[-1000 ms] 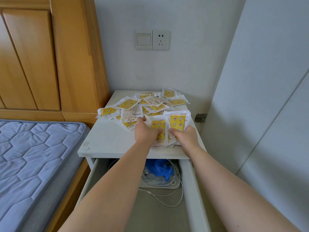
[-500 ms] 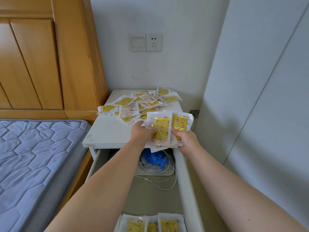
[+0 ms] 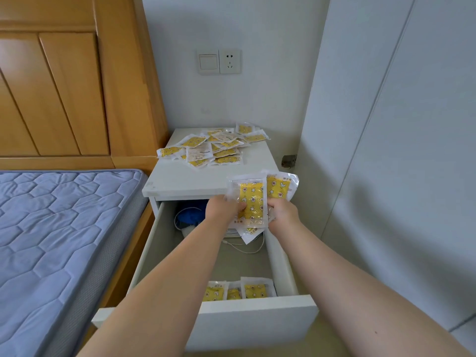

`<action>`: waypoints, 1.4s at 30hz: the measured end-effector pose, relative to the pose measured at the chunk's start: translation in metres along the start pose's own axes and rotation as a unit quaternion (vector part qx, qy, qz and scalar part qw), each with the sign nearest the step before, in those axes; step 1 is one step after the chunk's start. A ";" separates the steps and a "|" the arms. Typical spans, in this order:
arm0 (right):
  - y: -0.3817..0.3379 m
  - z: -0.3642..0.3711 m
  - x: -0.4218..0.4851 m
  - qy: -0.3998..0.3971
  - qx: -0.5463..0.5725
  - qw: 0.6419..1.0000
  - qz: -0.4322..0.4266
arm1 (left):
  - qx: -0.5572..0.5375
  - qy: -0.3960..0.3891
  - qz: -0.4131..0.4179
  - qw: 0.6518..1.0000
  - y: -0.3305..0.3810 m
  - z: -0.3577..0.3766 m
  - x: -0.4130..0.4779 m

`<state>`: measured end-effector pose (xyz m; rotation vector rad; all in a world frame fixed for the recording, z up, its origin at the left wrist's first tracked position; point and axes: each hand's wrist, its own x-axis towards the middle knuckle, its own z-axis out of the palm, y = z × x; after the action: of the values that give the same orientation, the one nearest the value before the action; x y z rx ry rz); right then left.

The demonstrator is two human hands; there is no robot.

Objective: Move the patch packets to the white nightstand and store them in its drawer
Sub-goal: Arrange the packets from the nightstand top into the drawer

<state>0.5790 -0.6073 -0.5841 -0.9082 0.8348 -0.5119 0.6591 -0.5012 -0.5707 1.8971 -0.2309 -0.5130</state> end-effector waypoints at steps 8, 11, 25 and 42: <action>0.051 0.005 0.001 0.028 -0.034 0.999 0.026 | -0.049 -0.053 -0.133 0.989 -0.055 -0.006 -0.002; 0.067 0.002 0.013 0.051 -0.037 0.997 0.043 | -0.146 -0.066 -0.170 0.972 -0.077 -0.012 0.014; 0.093 0.007 0.075 -0.001 -0.041 0.984 0.174 | -0.267 -0.036 -0.248 0.931 -0.118 -0.050 0.081; 0.115 0.012 0.061 -0.081 -0.556 0.819 0.116 | -0.151 0.019 -0.239 0.959 -0.128 -0.057 0.093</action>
<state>0.6295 -0.5830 -0.7024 -1.8548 1.0640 0.3580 0.7570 -0.4421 -0.6940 1.6547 0.3273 -0.7842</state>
